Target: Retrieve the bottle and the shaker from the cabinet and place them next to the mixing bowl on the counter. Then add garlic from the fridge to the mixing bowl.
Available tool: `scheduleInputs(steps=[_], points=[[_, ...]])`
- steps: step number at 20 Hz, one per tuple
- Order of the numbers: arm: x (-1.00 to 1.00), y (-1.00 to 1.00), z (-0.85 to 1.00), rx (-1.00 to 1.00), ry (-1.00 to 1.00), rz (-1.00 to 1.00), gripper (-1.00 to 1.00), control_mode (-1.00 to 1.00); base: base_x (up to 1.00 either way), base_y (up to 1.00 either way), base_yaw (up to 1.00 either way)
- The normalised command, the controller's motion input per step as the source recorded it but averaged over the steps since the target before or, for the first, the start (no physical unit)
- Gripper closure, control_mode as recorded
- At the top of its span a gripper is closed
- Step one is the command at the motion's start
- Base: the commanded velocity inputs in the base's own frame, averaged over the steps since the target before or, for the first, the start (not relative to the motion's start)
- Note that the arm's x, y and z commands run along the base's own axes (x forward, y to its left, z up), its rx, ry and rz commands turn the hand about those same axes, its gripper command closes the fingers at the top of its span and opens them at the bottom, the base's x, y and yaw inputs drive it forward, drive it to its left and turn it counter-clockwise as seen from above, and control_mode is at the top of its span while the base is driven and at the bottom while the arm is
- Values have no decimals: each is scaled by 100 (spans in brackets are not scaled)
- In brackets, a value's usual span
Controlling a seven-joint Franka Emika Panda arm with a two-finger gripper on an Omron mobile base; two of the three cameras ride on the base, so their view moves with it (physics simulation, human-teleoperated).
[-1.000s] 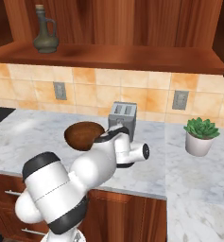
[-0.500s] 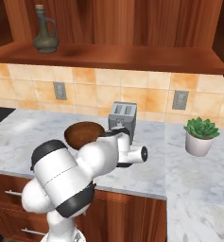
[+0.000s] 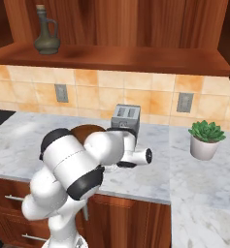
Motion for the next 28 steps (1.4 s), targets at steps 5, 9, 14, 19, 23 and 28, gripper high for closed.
scheduleInputs(steps=[5, 9, 14, 19, 23, 28], points=[[5, 0, -17, 1, 0, 2, -100, -100, 0, 0, 0], [-13, -16, -1, 3, -7, 0, -100, -100, 0, 0, 0], [-21, -29, 0, 4, -12, 0, -100, -100, 0, 0, 0], [0, -20, 13, 0, -4, 0, -100, -100, 0, 0, 0], [-25, -19, 38, 0, -7, -2, -100, -100, 0, 0, 0], [-59, 18, 82, 0, -8, -14, -100, -100, 0, 0, 0]])
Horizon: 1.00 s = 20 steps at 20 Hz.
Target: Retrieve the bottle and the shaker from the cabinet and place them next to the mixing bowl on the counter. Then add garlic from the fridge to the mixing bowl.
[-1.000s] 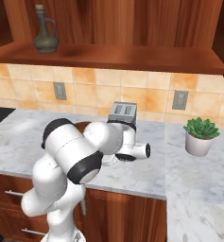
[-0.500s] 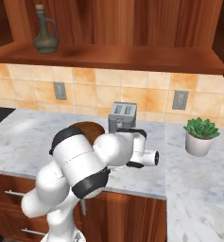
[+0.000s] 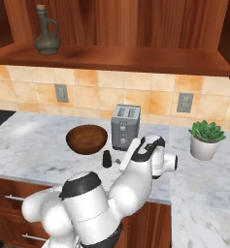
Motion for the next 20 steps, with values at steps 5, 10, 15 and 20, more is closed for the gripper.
scheduleInputs(steps=[5, 10, 15, 20], points=[[-38, 65, 99, -2, -3, -19, -100, -100, 0, 0, 0], [-6, 79, 95, -7, 0, -14, -100, -100, 0, 0, 0], [-2, 78, 85, -7, 0, -16, -100, -100, 0, 0, 0], [0, 81, 70, -6, 0, -20, -100, -100, 0, 0, 0]])
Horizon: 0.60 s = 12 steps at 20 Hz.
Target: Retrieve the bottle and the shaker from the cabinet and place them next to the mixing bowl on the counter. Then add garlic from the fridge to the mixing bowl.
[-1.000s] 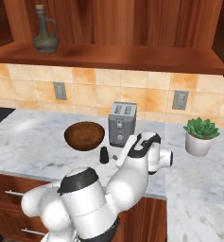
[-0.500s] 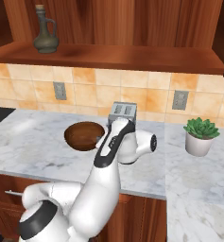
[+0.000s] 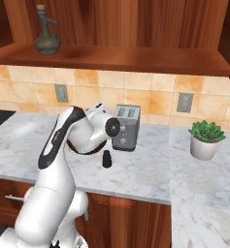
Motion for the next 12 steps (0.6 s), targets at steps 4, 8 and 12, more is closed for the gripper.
scheduleInputs(steps=[4, 8, 12], points=[[0, 86, 66, -2, 1, -22, -100, -100, 0, 0, 0], [0, 87, 64, 0, 6, -25, -100, -100, 0, 0, 0], [0, 81, 48, 0, 10, -30, -100, -100, 0, 0, 0]])
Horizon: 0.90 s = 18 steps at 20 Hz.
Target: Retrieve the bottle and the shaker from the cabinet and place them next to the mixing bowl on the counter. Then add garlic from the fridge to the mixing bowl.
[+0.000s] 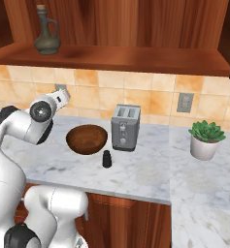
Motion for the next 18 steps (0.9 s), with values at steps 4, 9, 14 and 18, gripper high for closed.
scheduleInputs(steps=[4, 9, 14, 18], points=[[0, 48, 44, 0, 15, -27, -100, -100, 0, 0, 0], [0, 1, 21, 13, 0, -1, -100, -100, 0, 0, 0], [0, 33, 50, 16, 7, -10, -100, -100, 0, 0, 0], [6, 31, 51, 9, 2, -25, -100, -100, 0, 0, 0]])
